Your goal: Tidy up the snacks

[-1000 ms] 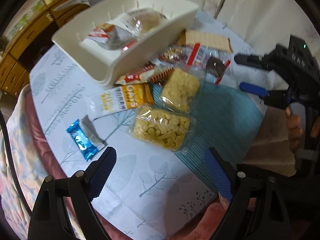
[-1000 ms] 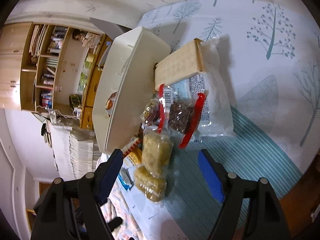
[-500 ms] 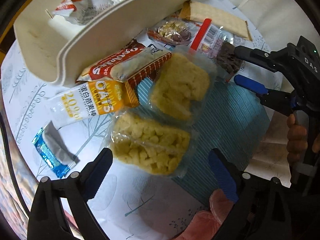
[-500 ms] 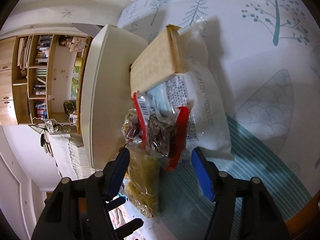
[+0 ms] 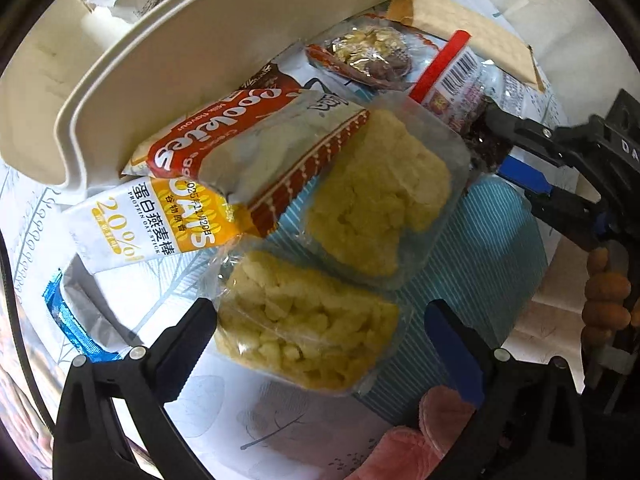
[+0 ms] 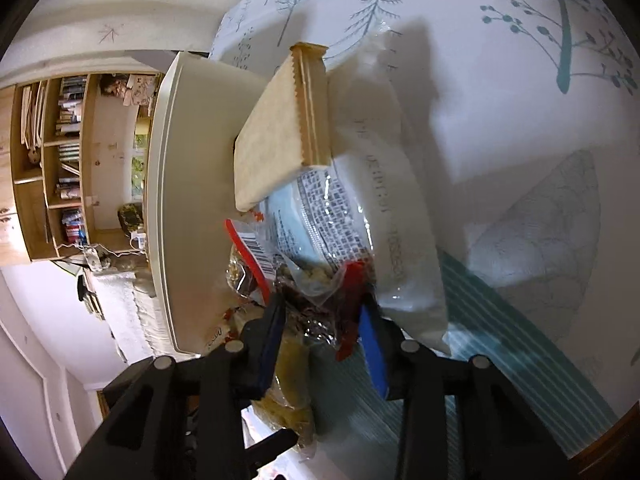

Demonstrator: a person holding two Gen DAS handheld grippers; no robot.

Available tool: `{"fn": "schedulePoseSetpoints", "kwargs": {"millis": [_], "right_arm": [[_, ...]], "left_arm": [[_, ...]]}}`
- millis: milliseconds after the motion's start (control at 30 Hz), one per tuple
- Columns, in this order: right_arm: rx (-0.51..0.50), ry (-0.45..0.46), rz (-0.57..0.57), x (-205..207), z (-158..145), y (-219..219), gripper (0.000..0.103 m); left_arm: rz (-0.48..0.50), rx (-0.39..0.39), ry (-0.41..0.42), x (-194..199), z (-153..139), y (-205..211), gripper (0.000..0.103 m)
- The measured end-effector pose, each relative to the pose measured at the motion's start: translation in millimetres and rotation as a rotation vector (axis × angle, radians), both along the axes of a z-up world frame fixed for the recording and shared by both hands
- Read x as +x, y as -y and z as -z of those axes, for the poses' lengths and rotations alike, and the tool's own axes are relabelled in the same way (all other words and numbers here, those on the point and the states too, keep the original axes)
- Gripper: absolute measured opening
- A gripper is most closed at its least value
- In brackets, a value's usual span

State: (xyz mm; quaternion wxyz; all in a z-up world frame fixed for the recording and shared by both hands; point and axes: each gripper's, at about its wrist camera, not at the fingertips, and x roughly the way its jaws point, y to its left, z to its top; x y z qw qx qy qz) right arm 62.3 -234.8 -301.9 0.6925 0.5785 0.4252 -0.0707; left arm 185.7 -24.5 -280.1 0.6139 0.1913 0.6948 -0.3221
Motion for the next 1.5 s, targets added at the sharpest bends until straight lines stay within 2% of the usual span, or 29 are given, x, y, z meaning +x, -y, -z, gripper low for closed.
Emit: {"fn": "schedulePoseSetpoints", "kwargs": {"millis": [300,433,467,500,567,600,800,967,1133,1167,1200,1433,1500], "right_arm": [[0.002,0.004,0.005,-4,2,3,0.035],[-0.001,0.002,0.004,-6,0,0,0.034],[0.003,0.002,0.002,-6,-1,0,0.029],[0.007,0.005,0.004,-7,-1,-1,0.029],[0.006,0.011,0.003,-9,-3,-4,0.027],[0.006,0.015,0.002,-10,-4,-5,0.021],[0.003,0.042,0.010,-17,-11,-11,0.021],[0.009,0.051,0.035,-30,-12,-15,0.021],[0.000,0.073,0.048,-40,-17,-17,0.021],[-0.001,0.076,0.047,-42,-19,-18,0.021],[-0.001,0.080,0.047,-43,-20,-19,0.021],[-0.031,0.117,0.031,-55,-34,-24,0.021],[-0.041,0.128,0.030,-62,-39,-25,0.021]], "left_arm": [[-0.076,-0.024,-0.056,30,9,-7,0.103],[-0.148,-0.060,-0.084,43,10,-20,0.102],[-0.167,-0.061,-0.087,47,11,-24,0.099],[-0.180,-0.049,-0.079,50,11,-26,0.092],[-0.207,-0.031,-0.068,54,12,-31,0.087],[-0.225,-0.031,-0.066,57,12,-33,0.085],[-0.257,-0.009,-0.061,51,12,-42,0.071],[-0.284,0.003,-0.071,48,13,-51,0.068],[-0.356,-0.019,-0.118,37,9,-72,0.069],[-0.364,-0.027,-0.129,36,7,-79,0.079],[-0.377,-0.042,-0.145,34,8,-84,0.082],[-0.479,-0.035,-0.203,19,14,-111,0.087],[-0.479,-0.025,-0.201,13,15,-116,0.095]]}}
